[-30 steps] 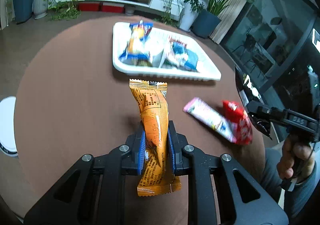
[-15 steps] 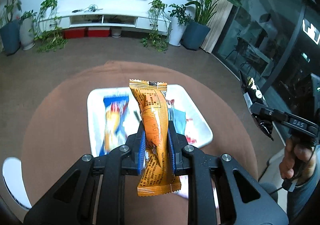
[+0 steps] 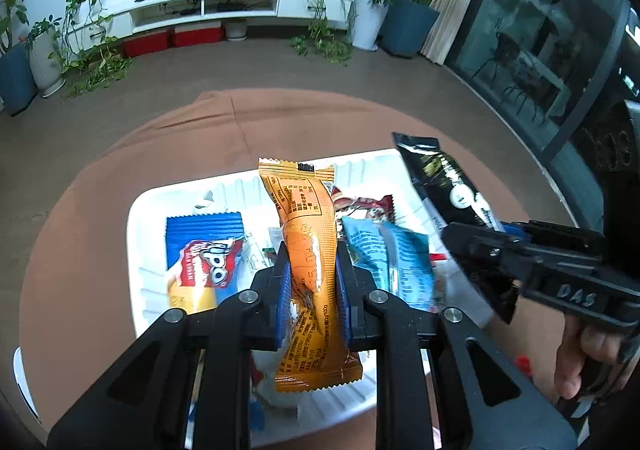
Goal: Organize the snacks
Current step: 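Carry both bars into the white tray and open both tools to release, then lift both tools from the tray back toward the pink bar and red bag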
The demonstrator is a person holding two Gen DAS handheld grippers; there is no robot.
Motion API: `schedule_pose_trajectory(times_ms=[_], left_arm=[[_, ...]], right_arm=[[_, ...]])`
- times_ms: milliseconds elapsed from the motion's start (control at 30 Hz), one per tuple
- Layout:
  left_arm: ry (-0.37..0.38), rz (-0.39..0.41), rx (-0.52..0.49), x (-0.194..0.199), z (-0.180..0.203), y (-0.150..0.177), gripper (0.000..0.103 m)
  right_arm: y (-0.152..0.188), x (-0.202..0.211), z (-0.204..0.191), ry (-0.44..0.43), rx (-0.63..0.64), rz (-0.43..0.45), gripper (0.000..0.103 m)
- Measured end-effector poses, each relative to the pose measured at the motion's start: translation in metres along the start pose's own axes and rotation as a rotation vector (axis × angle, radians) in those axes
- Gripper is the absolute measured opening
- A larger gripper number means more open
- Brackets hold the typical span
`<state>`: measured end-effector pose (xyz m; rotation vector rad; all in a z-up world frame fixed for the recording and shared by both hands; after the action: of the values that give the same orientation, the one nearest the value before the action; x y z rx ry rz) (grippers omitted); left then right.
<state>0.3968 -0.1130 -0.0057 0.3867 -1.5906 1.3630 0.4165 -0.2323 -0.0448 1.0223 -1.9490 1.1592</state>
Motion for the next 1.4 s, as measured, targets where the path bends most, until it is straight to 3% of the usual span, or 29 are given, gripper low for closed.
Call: schedule_pose_trajectory(times_ms=[267,667,800,933,1033,1233,1400], left_arm=[[-0.015,-0.032,0.006,-0.043,-0.004,0.004,0.018],[-0.03,-0.04,0.001,-0.061,-0.007,0.006,0.021],[-0.022,-0.029,0.005,-0.057,-0.007,0.01,0.024],[-0.023,-0.024,0.007,-0.057,-0.008,0.01,0.026],[-0.021,-0.01,0.001,-0.048,-0.005,0.01,0.04],[-0.016,0.03,0.007,-0.018,0.004,0.013,0.066],[-0.008,0.095,0.008,0.03,0.014,0.023,0.088]], right_arm=[[0.002,-0.039,0.021,0.076,0.01,-0.044,0.024],[0.003,-0.054,0.036,0.092,0.012,-0.054,0.026],[0.006,-0.05,0.037,0.083,-0.002,-0.058,0.03],[0.006,-0.045,0.036,0.068,-0.006,-0.054,0.04],[0.006,-0.036,0.031,0.065,0.012,-0.04,0.053],[0.003,-0.005,0.021,0.043,0.041,-0.001,0.065],[0.021,0.039,0.011,-0.059,0.053,-0.015,0.072]])
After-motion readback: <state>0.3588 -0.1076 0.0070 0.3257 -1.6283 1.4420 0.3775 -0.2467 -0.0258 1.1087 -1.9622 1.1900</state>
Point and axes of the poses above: each gripper's, at about its wrist camera, not at the fingertips, and x roughly against the way its jaws point, z to its right, y to its underside, the point moved 5 cm from there along -x, roughly the way its jaws point, and after that the axes turned 9 degrees about -x, right-handed, at the moved point
